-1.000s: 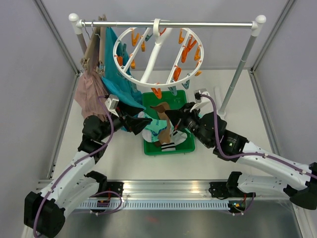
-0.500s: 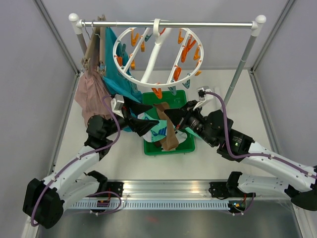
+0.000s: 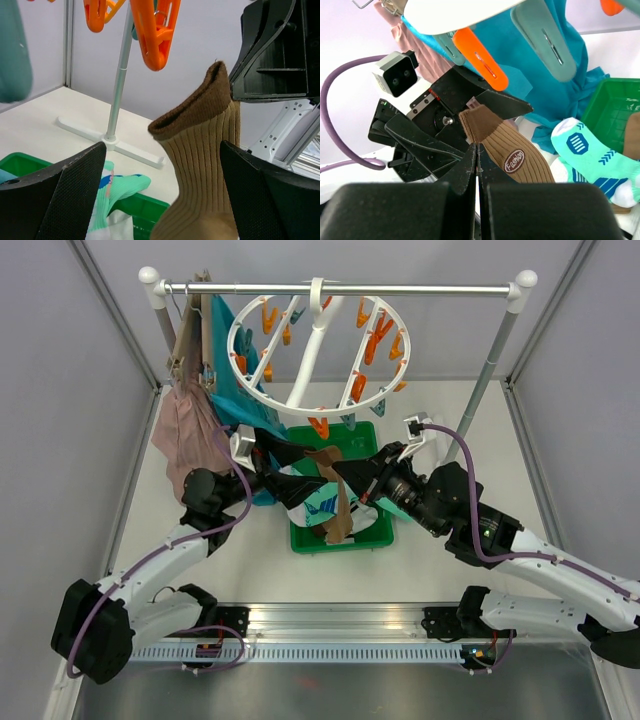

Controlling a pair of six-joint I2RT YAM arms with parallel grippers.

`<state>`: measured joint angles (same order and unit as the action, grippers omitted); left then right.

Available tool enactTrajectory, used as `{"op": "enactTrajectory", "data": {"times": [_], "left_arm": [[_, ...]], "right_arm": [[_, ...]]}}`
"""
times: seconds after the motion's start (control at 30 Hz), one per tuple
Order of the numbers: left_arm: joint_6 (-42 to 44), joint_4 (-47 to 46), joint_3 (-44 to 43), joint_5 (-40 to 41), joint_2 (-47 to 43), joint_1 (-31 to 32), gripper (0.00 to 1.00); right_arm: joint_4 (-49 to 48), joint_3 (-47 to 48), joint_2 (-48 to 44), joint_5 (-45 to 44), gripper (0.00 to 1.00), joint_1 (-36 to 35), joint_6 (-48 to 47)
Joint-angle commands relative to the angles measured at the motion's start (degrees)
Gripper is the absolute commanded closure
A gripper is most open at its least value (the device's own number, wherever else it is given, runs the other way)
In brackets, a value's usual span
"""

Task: Clip the socks to the hanger
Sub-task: Pick up the sock from the bin.

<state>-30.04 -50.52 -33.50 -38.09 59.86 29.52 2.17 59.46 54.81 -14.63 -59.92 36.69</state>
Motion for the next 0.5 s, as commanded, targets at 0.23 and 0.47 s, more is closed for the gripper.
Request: {"op": "enactTrajectory", "data": {"times": [0.23, 0.47], "left_arm": [[-4.0, -12.7, -2.8, -2.6, 1.0, 2.1, 0.01], [-4.2, -12.8, -4.0, -4.0, 0.6, 3.8, 0.15]], "right_arm": [[-3.5, 2.7, -0.4, 4.2, 1.00, -0.4, 3.4], [-4.3, 2.9, -0.2, 4.7, 1.00, -0.3, 4.0]]}}
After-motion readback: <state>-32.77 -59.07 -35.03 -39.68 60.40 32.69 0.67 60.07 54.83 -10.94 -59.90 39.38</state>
